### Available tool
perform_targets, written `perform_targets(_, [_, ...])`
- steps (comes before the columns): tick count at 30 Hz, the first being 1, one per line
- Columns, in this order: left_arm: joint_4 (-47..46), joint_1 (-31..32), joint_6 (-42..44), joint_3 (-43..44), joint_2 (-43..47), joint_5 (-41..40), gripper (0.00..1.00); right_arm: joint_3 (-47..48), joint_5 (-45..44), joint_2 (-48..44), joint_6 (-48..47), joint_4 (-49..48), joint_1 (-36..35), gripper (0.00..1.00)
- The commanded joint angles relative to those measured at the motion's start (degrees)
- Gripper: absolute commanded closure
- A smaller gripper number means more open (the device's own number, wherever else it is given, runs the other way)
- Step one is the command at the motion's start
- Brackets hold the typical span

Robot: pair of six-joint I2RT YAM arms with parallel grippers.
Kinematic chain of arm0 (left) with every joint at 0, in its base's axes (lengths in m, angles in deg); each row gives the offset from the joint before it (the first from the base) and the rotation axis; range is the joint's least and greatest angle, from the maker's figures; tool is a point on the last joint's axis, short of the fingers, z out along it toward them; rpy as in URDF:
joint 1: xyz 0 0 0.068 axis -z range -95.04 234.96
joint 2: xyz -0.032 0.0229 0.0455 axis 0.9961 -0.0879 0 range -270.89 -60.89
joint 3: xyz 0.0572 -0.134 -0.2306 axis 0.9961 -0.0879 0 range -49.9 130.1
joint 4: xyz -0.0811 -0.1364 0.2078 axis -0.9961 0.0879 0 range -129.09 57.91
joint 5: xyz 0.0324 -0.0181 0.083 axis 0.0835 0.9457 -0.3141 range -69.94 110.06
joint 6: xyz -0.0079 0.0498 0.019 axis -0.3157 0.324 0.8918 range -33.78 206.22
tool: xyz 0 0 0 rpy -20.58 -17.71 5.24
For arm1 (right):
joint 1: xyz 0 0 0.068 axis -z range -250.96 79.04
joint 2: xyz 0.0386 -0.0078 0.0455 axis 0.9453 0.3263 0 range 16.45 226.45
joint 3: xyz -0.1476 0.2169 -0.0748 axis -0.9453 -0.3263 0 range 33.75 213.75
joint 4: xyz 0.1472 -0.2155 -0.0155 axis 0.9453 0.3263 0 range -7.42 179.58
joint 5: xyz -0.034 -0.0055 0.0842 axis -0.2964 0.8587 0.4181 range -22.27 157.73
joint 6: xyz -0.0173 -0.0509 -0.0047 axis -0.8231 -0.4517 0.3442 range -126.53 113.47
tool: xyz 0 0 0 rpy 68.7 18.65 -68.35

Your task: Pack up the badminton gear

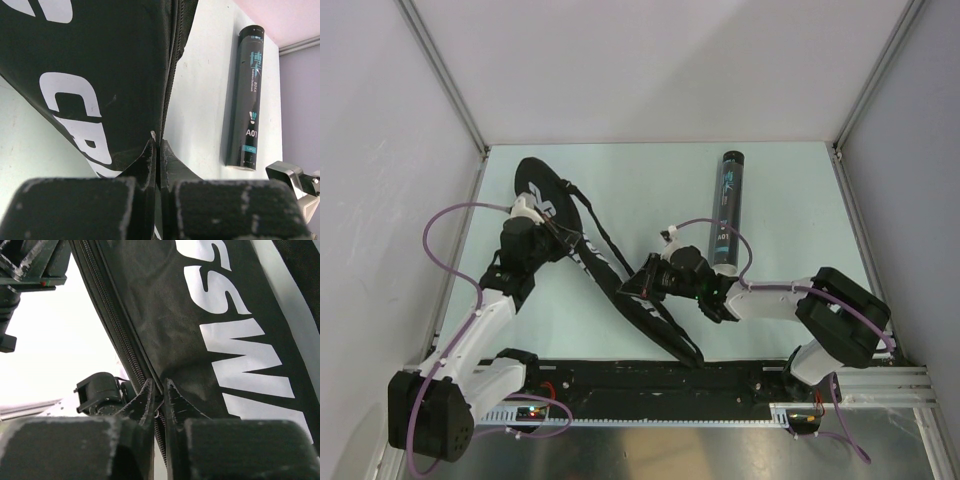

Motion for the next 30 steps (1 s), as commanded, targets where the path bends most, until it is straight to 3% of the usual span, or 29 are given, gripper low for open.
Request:
perform_targets(1, [-2.3, 0.0, -1.1, -0.3, 0.7, 2.0, 1.0, -1.0, -2.6, -2.5, -2.3, -2.0, -0.4, 0.97])
perform_targets(9, [-0.6, -0.1, -0.3, 1.5, 0.3, 0.2, 1.0, -3.8, -7.2, -8.1, -7.8, 1.1, -0.4, 1.0])
perform_targets(15, [0.1, -0.2, 0.2, 3.2, -0.6, 0.4, 1.0, -6.8, -0.1, -10.8, -13.0, -2.1, 0.3, 0.99])
perform_targets(18, [0.1, -0.2, 1.2, 3.6, -0.7, 1.8, 1.0, -5.3, 6.9, -11.7, -21.7, -0.3, 1.6, 0.8])
perform_targets(22, [0.2, -0.1, 2.3, 3.4, -0.2, 3.1, 1.0, -3.6, 9.6, -13.1, -29.6, 4.3, 2.2, 0.57])
perform_targets(26, [0.3, -0.2, 2.4, 3.3, -0.5, 4.2, 1.0, -1.6, 13.7, -12.2, -32.1, 5.0, 3.1, 0.46])
perform_targets(30, [0.2, -0.2, 2.4, 3.5, -1.0, 4.9, 1.0, 1.3, 15.9, -10.7, -33.7, 6.7, 3.1, 0.44])
